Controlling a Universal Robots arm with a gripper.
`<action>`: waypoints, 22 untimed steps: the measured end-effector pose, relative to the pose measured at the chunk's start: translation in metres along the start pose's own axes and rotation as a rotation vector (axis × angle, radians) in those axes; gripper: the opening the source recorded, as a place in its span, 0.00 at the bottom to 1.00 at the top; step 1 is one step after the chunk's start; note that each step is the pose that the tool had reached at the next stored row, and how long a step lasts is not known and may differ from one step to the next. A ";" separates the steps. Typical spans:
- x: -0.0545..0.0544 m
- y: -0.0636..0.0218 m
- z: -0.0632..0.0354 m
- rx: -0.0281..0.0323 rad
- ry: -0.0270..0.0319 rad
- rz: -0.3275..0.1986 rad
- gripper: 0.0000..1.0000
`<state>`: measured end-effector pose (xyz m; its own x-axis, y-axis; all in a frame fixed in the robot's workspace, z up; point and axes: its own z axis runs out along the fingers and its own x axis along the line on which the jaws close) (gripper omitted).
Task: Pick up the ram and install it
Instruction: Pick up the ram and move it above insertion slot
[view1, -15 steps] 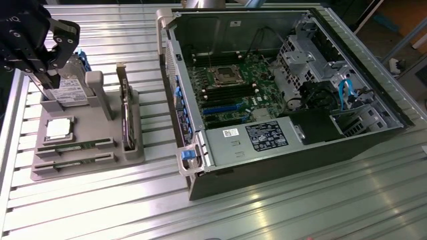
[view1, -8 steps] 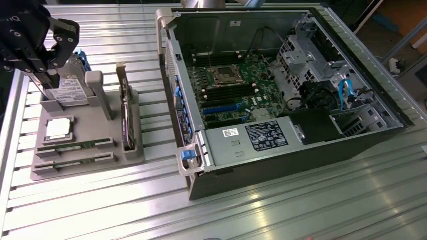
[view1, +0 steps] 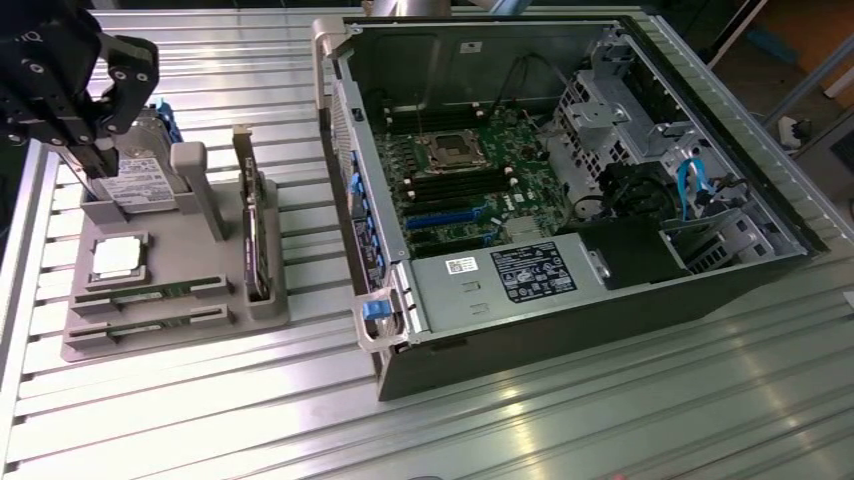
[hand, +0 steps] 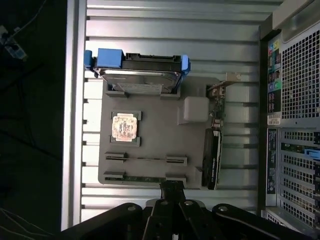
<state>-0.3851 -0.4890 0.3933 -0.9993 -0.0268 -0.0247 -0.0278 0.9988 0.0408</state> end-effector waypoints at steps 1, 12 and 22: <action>0.000 0.0000 0.0000 -0.0002 0.0003 -0.007 0.11; 0.000 -0.0001 0.0000 -0.0022 0.0036 -0.089 0.11; 0.000 -0.0001 0.0000 -0.0047 0.0076 -0.187 0.11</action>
<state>-0.3851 -0.4892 0.3933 -0.9770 -0.2120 -0.0247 -0.2128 0.9762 0.0408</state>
